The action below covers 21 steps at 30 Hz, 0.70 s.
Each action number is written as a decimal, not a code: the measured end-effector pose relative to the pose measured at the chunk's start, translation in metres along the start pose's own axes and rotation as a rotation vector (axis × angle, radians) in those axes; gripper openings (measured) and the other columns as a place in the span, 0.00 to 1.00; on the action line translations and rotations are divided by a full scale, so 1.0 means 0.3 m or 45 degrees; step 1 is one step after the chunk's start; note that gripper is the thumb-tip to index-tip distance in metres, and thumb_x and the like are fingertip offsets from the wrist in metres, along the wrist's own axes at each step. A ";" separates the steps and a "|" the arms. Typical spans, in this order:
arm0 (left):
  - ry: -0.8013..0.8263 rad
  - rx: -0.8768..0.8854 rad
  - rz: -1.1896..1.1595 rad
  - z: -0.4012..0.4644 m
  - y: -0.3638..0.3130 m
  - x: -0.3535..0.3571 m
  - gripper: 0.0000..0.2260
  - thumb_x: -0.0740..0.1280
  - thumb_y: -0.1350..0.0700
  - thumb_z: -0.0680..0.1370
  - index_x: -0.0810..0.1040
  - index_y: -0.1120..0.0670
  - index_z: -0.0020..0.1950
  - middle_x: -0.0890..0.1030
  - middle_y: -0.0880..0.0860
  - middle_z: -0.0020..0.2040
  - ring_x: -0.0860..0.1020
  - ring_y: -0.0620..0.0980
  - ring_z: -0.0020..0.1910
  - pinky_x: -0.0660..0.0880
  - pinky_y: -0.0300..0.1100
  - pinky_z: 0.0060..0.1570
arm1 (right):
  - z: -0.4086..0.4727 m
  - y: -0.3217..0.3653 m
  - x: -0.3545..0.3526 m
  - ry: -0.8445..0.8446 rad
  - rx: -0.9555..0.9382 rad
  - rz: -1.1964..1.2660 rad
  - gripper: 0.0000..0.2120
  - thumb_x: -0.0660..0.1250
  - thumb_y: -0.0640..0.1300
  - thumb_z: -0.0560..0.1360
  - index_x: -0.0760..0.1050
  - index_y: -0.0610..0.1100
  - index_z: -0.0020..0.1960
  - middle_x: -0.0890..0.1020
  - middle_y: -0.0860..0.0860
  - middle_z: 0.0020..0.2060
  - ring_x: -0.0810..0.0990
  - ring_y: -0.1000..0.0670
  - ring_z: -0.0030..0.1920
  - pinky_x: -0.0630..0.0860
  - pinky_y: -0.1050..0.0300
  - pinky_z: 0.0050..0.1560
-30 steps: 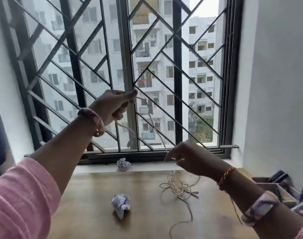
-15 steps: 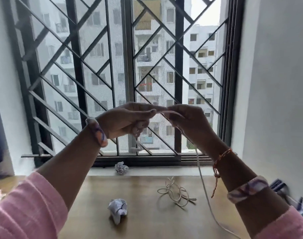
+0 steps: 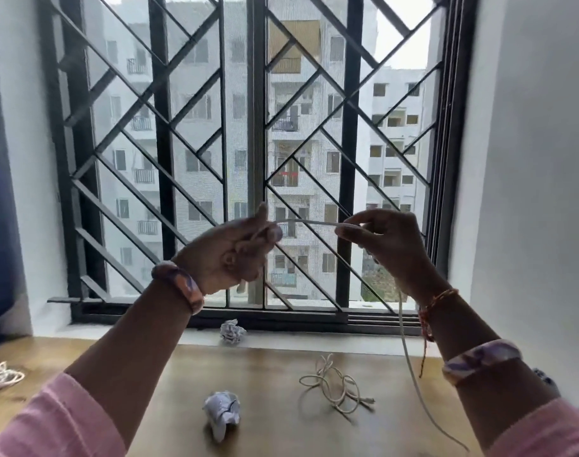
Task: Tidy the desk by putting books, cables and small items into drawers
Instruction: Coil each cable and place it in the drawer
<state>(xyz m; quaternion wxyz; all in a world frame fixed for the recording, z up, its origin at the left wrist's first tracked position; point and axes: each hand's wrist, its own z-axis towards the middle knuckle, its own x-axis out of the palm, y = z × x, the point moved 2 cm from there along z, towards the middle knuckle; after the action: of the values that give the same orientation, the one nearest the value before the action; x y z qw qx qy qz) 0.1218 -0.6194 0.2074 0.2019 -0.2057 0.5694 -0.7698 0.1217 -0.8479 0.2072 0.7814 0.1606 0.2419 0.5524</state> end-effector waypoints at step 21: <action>-0.548 0.331 -0.129 -0.025 -0.100 0.043 0.13 0.62 0.56 0.72 0.77 0.49 0.55 0.78 0.46 0.33 0.78 0.43 0.31 0.80 0.51 0.40 | -0.110 -0.123 0.018 0.115 -0.080 -0.825 0.25 0.54 0.64 0.75 0.76 0.45 0.40 0.77 0.45 0.26 0.79 0.39 0.33 0.72 0.52 0.31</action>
<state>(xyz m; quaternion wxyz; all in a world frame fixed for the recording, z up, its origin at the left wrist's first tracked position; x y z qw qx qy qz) 0.1045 -0.6123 0.2353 0.3045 -0.3653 0.3985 -0.7843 0.1339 -0.8558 0.1594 0.9096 0.0264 0.2976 0.2889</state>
